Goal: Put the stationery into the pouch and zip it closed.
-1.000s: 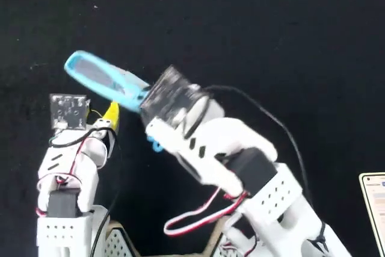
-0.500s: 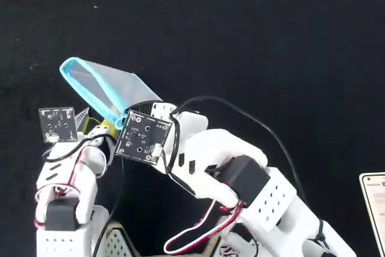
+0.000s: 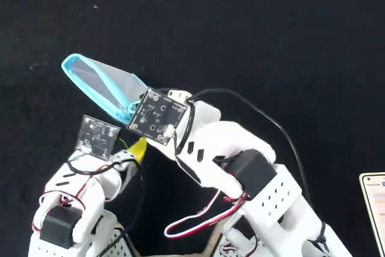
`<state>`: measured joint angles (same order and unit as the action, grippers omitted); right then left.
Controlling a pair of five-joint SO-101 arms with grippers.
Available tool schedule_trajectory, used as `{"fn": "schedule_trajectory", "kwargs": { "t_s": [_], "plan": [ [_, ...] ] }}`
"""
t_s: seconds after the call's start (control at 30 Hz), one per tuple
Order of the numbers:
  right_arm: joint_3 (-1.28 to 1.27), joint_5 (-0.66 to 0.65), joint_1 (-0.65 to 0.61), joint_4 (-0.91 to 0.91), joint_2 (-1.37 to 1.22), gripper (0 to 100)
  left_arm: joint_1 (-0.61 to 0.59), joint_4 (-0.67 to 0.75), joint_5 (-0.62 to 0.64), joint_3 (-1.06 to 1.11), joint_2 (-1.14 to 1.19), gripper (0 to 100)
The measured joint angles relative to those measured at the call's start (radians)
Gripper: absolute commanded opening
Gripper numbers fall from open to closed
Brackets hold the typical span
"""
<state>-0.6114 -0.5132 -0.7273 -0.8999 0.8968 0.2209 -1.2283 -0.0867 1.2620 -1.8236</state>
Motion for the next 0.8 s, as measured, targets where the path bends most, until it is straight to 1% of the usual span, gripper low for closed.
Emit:
{"fn": "schedule_trajectory", "kwargs": {
  "t_s": [0.1, 0.27, 0.4, 0.47, 0.57, 0.67, 0.8],
  "plan": [
    [0.000, 0.005, 0.002, 0.000, 0.000, 1.1, 0.035, 0.000, 0.000, 0.000, 0.000, 21],
    [0.000, 0.005, 0.002, 0.000, 0.000, 1.1, 0.034, 0.025, 0.000, 0.000, 0.000, 21],
    [0.000, 0.005, 0.002, 0.000, 0.000, 1.1, 0.032, 0.087, 0.029, 0.000, 0.000, 21],
    [0.000, 0.005, 0.002, 0.000, 0.000, 1.1, -0.005, 0.140, 0.041, 0.000, 0.000, 21],
    [0.000, 0.005, 0.002, 0.000, 0.000, 1.1, -0.095, 0.193, 0.049, 0.026, 0.000, 21],
    [0.000, 0.005, 0.002, 0.000, 0.000, 1.1, -0.167, 0.212, 0.049, 0.029, 0.000, 21],
    [0.000, 0.005, 0.002, 0.000, 0.000, 1.1, -0.229, 0.212, 0.049, 0.031, 0.000, 21]
  ]
}}
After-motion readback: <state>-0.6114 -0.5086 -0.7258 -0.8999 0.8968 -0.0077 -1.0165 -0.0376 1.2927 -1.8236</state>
